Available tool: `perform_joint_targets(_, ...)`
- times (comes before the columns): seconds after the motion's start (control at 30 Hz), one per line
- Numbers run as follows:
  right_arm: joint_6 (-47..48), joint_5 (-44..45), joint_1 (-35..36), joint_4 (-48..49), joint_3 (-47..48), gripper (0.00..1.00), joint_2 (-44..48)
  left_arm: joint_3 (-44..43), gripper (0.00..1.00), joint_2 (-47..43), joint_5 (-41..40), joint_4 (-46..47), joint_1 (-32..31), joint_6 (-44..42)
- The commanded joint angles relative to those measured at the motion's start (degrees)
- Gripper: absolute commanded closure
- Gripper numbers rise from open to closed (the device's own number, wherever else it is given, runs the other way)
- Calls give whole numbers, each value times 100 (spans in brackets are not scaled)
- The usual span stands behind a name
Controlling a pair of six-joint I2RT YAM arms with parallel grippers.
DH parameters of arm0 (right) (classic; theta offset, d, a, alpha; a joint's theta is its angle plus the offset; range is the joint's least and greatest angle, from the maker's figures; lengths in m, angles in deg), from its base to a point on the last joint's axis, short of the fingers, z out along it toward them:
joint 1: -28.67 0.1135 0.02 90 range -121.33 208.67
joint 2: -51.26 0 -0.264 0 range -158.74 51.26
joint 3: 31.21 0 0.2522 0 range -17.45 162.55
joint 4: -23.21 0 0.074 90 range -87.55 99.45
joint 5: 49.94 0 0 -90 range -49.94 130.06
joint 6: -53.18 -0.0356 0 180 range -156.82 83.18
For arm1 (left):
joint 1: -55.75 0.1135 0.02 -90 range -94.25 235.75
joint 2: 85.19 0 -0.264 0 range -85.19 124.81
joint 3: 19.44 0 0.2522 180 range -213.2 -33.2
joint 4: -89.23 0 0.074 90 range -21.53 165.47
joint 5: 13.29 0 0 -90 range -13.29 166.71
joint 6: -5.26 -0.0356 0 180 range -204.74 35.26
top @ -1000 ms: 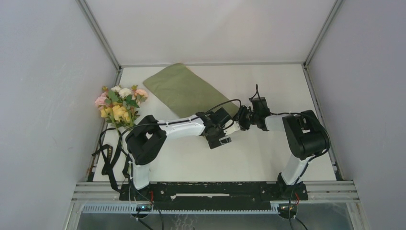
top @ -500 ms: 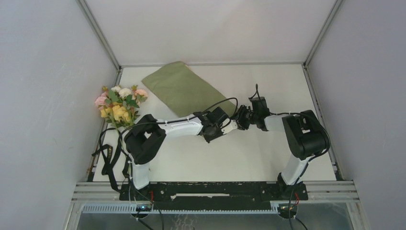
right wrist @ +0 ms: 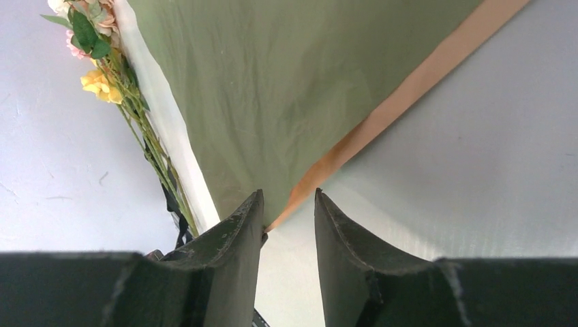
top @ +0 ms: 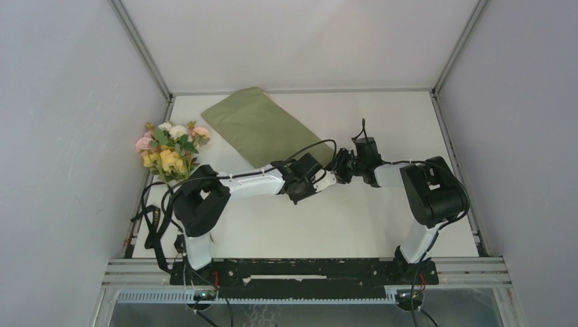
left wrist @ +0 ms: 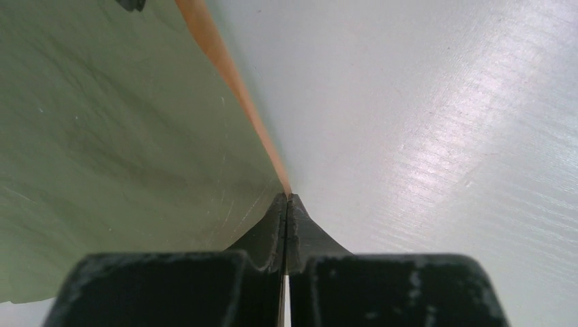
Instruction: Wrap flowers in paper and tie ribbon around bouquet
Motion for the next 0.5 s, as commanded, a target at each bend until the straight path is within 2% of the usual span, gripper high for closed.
perform_joint_targets(0.0,-198,101,81,417,78,57,0,133,100,-394,83,215,29,30)
perform_joint_targets(0.17,-311,123,104,453,80,51,-102,134,100,-400,79,210,28,41)
perform_joint_targets(0.47,-535,119,179,752,78,50,-303,116,100,-374,131,208,27,59)
